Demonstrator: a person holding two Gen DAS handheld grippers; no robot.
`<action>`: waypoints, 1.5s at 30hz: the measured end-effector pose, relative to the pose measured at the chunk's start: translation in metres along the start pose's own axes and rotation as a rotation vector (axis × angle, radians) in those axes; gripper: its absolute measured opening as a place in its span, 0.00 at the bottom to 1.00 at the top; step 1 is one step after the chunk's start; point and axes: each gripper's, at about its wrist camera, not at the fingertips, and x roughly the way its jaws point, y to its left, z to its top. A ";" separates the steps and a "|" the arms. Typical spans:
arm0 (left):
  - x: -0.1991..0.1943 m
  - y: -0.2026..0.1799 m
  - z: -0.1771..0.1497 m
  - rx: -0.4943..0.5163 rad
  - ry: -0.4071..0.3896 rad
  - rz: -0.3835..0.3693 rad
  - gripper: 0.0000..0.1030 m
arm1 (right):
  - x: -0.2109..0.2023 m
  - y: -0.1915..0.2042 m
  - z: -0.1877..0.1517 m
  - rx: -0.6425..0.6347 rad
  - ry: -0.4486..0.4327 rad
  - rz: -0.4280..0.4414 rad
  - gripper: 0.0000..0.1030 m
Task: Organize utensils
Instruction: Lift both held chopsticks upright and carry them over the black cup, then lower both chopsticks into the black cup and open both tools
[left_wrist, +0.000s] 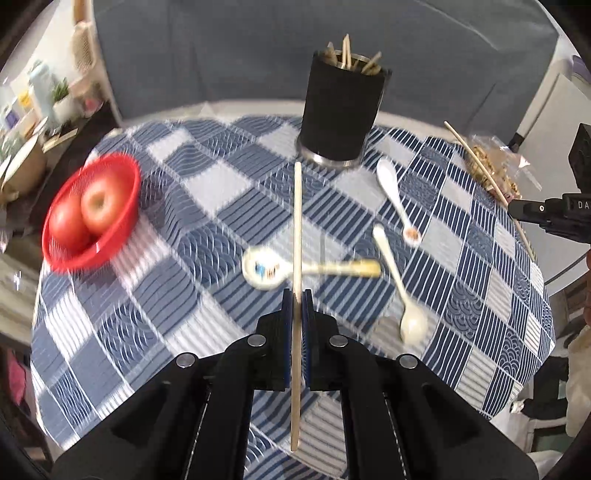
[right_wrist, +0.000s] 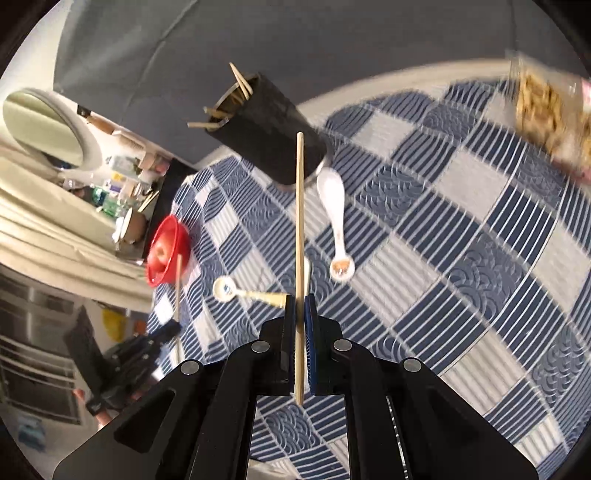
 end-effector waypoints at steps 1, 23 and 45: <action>-0.001 0.002 0.010 0.017 -0.011 -0.008 0.05 | -0.003 0.006 0.004 -0.007 -0.005 -0.007 0.05; 0.000 0.033 0.193 0.170 -0.243 -0.266 0.05 | -0.006 0.091 0.102 0.020 0.149 -0.044 0.05; 0.063 0.041 0.291 0.141 -0.467 -0.615 0.05 | 0.036 0.109 0.138 0.182 0.346 -0.120 0.05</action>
